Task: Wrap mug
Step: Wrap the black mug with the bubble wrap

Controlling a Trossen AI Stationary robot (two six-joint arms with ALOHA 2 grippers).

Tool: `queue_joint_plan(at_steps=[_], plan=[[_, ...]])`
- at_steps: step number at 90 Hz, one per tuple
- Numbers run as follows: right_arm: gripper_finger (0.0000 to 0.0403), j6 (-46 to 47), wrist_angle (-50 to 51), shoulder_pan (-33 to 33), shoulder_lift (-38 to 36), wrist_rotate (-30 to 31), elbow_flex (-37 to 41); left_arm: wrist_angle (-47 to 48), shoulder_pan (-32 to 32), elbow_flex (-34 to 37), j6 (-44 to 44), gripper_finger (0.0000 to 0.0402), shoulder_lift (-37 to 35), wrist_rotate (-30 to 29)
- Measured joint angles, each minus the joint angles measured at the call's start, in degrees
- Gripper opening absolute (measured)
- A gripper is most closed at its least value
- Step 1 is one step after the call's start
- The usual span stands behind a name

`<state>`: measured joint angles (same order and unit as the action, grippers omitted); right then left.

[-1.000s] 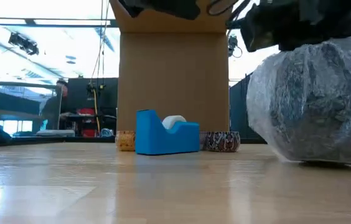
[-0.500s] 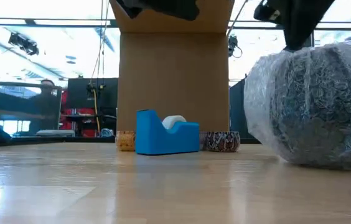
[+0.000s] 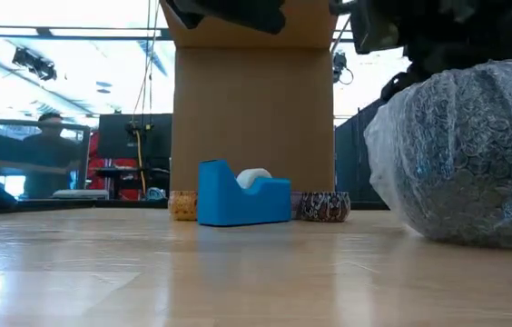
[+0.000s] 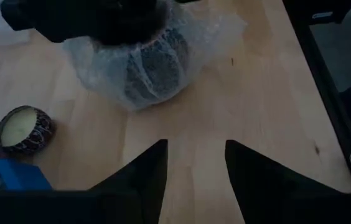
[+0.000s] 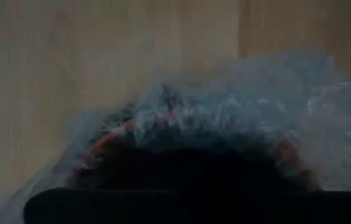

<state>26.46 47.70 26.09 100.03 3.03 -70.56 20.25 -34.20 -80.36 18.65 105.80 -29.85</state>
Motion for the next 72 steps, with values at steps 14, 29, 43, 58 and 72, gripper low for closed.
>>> queue_joint_plan(at_steps=[14,29,43,58,72], plan=[[0.0,-0.46,8.1,0.83,-0.97,-0.4,-7.48,0.2,0.02,0.0,0.02,0.0147,0.0,0.0],[0.0,0.38,11.85,2.92,-2.09,-0.6,-14.51,0.33,0.02,0.0,0.06,0.0147,0.0,0.02],[0.0,0.58,10.85,3.67,-1.77,-1.95,-14.07,0.35,0.02,0.0,1.3,0.0147,0.0,0.04],[0.0,1.08,6.37,2.77,-1.64,-4.45,-8.68,0.55,-0.04,0.0,1.55,0.0147,0.0,0.07],[0.0,1.09,0.35,0.92,-1.7,-10.23,-2.37,0.61,-0.04,0.0,1.53,0.0147,0.0,0.07]])
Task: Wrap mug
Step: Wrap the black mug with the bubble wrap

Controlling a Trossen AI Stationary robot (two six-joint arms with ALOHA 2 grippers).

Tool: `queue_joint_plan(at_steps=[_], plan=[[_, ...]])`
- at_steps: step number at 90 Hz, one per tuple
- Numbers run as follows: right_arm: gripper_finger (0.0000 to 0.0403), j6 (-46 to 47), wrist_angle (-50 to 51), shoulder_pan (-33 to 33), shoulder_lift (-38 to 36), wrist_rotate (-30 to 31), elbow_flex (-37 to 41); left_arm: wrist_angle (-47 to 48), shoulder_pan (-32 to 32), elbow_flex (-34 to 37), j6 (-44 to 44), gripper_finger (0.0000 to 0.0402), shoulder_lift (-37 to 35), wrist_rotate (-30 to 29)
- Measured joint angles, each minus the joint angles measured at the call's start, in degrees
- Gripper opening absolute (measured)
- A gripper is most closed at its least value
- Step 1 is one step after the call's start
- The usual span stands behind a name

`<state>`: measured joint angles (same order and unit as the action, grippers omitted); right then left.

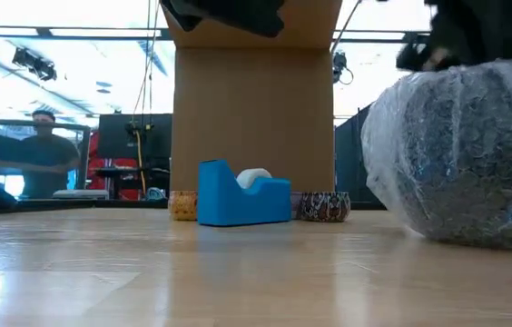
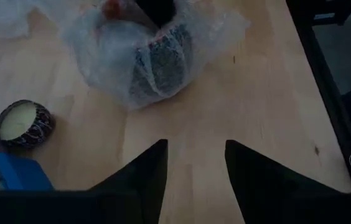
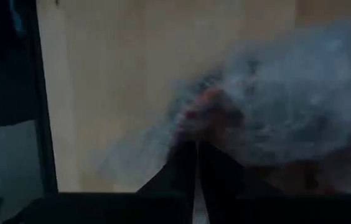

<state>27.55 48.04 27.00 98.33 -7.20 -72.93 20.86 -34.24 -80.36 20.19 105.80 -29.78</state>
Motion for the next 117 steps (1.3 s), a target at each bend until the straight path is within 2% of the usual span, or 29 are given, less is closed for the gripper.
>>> queue_joint_plan(at_steps=[15,26,38,59,78,96,117], plan=[[0.0,-0.26,-5.04,-2.35,-0.05,-2.78,5.41,0.0,0.0,0.0,-0.03,0.0147,-0.02,-0.01],[0.0,-0.62,-4.31,-3.58,-0.05,-3.09,5.69,0.17,0.0,0.0,-0.03,0.0147,-0.02,0.0],[0.0,-1.81,0.92,-3.85,-0.51,-2.83,1.94,0.2,0.0,0.0,-0.07,0.0147,-0.02,0.0],[0.0,-1.75,11.67,-1.98,-1.97,1.01,-8.83,0.33,0.0,0.0,-0.03,0.0147,-0.02,-0.02],[0.0,-2.23,9.04,-0.6,-2.04,2.68,-11.2,0.18,0.0,0.0,0.0,0.0147,-0.02,-0.02],[0.0,-2.15,6.83,-0.66,-1.88,11.0,-7.6,0.12,0.0,0.0,0.02,0.0147,-0.02,-0.02],[0.0,0.15,-7.34,-0.89,-1.95,12.15,2.28,0.13,0.0,0.0,0.02,0.0147,-0.02,-0.04]])
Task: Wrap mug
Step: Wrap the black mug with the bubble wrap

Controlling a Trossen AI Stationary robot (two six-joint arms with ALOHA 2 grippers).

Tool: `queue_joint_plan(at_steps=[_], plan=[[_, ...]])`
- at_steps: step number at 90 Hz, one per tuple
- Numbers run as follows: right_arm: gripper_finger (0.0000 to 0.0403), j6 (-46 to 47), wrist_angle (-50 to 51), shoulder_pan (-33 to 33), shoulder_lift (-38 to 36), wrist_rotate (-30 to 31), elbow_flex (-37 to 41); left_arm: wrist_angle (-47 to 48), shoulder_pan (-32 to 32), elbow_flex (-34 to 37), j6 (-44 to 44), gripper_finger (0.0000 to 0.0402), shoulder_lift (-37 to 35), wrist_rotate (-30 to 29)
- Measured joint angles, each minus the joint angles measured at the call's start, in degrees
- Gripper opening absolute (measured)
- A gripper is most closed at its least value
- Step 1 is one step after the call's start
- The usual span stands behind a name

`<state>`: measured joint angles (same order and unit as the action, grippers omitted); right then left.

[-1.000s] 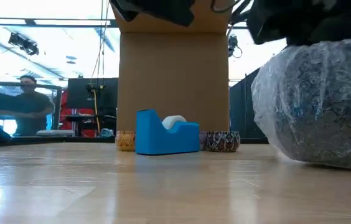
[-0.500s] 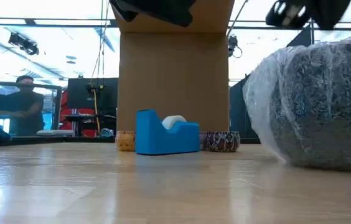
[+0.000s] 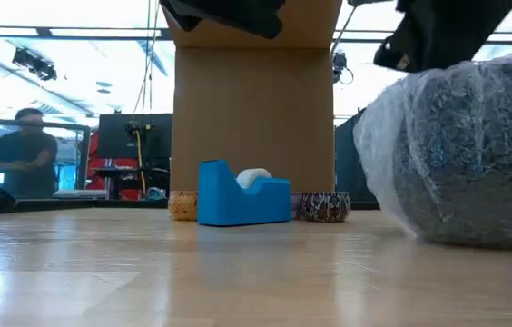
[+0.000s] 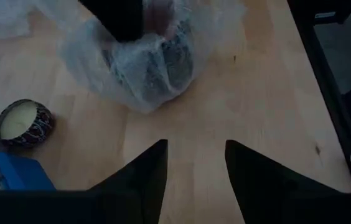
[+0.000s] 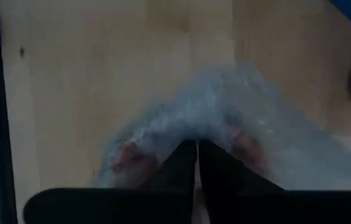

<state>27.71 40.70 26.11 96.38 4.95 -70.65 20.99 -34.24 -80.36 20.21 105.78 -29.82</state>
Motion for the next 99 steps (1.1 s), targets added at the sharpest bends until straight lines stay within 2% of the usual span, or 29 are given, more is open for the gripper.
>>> queue_joint_plan(at_steps=[11,28,37,47,63,76,99], plan=[[0.0,2.78,-7.29,0.0,-0.2,0.37,5.56,0.01,0.0,0.0,0.02,0.0147,0.0,0.0],[0.0,5.29,-6.69,0.15,-0.53,-0.34,8.13,0.0,0.0,0.0,0.02,0.0147,0.0,-0.02],[0.0,5.24,-4.1,0.13,-1.29,-1.72,6.87,0.0,0.0,0.0,-0.02,0.0147,0.0,-0.06],[0.0,5.1,3.19,0.13,-2.79,-1.72,2.72,0.14,0.0,-0.02,-0.02,0.0147,0.0,-0.09],[0.0,4.64,8.29,1.45,-6.29,3.18,-4.15,0.15,0.0,-0.02,-0.07,0.0147,0.0,-0.13],[0.0,4.83,8.22,1.6,-6.48,6.88,-4.29,0.04,0.0,-0.02,-0.04,0.0147,0.0,-0.15],[0.0,6.98,7.75,1.22,1.16,5.1,-0.51,0.18,0.0,-0.02,-0.02,0.0147,0.0,-0.24]])
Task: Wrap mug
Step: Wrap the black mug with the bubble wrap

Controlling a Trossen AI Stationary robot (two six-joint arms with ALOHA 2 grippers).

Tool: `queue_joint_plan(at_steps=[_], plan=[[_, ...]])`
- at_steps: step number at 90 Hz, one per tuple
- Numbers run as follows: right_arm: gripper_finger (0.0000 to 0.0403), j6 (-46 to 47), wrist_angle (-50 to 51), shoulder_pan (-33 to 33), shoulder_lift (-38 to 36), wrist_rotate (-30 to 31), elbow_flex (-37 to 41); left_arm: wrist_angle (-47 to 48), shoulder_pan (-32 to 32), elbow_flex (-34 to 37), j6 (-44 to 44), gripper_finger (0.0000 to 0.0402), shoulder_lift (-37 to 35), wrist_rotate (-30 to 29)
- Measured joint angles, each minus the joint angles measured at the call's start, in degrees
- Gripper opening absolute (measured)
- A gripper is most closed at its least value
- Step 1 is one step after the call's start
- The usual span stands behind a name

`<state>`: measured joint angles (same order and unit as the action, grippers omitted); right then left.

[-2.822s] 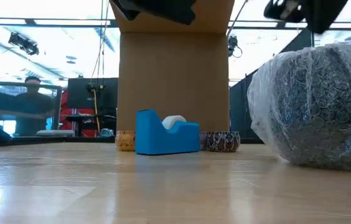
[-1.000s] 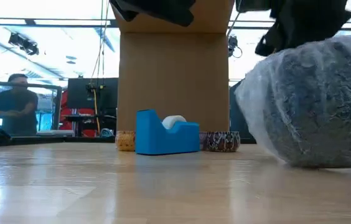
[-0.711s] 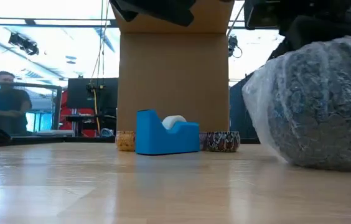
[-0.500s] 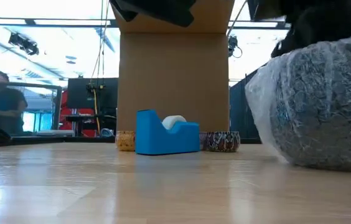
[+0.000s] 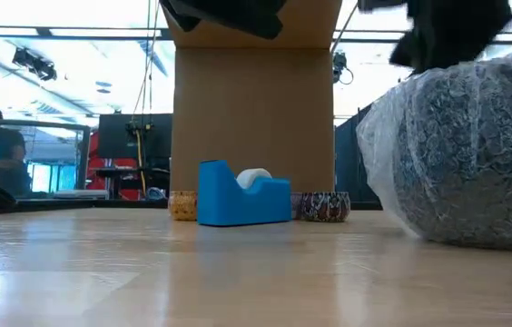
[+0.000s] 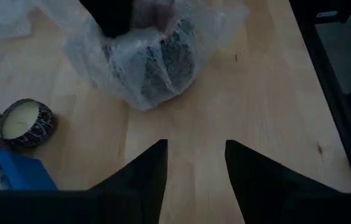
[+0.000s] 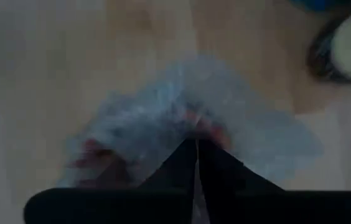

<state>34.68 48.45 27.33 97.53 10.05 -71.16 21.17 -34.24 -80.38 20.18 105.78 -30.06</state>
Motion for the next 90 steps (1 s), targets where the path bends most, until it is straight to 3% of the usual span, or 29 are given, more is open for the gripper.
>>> queue_joint_plan(at_steps=[14,25,70,90], plan=[[0.0,-0.71,-0.58,0.04,6.23,-3.69,-0.09,0.02,0.0,0.0,0.0,0.0147,0.0,0.0],[0.0,-1.95,0.3,0.32,7.13,-4.85,-0.27,0.12,0.0,0.0,0.0,0.0147,-0.02,0.0],[0.0,3.95,6.71,4.2,-7.2,-0.79,-2.64,0.19,0.0,0.0,0.94,0.0147,-0.02,-0.1],[0.0,1.6,-1.07,5.09,-7.65,0.53,-1.03,0.27,0.0,0.0,1.14,0.0147,-0.02,-0.11]])
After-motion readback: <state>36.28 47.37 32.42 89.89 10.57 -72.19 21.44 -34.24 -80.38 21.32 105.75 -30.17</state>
